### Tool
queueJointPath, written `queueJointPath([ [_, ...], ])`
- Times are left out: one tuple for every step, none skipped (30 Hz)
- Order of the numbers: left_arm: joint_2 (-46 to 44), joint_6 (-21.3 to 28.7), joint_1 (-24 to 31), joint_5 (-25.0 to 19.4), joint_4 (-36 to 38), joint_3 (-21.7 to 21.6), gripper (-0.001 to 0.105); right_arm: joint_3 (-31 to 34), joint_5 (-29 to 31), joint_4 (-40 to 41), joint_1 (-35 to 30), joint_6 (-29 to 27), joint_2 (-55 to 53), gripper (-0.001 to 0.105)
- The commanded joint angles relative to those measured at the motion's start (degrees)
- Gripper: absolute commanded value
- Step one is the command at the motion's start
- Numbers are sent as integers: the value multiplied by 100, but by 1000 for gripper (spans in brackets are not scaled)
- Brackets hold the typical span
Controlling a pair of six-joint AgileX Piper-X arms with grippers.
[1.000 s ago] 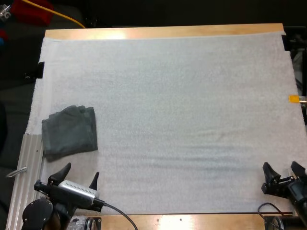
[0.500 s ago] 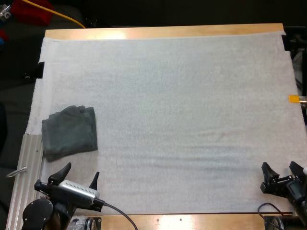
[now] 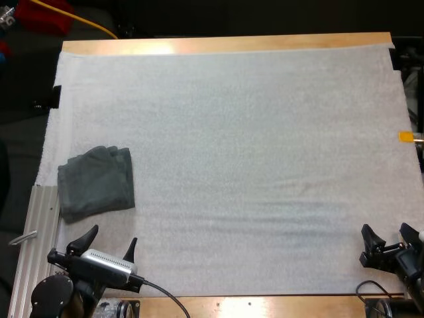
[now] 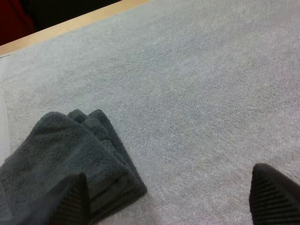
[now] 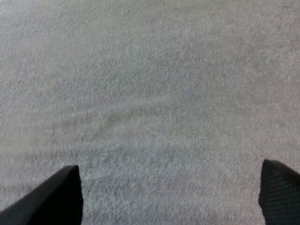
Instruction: Pick towel from pile, fold and stack
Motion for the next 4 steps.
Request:
queueJointPath([
  [-784, 32, -6, 25, -110, 4, 68, -21, 6, -56, -15, -26, -262, 75],
  [-784, 32, -6, 25, -110, 4, 68, -21, 6, -56, -15, -26, -262, 75],
  [-784, 32, -6, 25, -110, 4, 68, -21, 6, -56, -15, -26, -262, 75],
  [-784, 32, -6, 25, -110, 4, 68, -21, 6, -56, -15, -26, -262, 75],
])
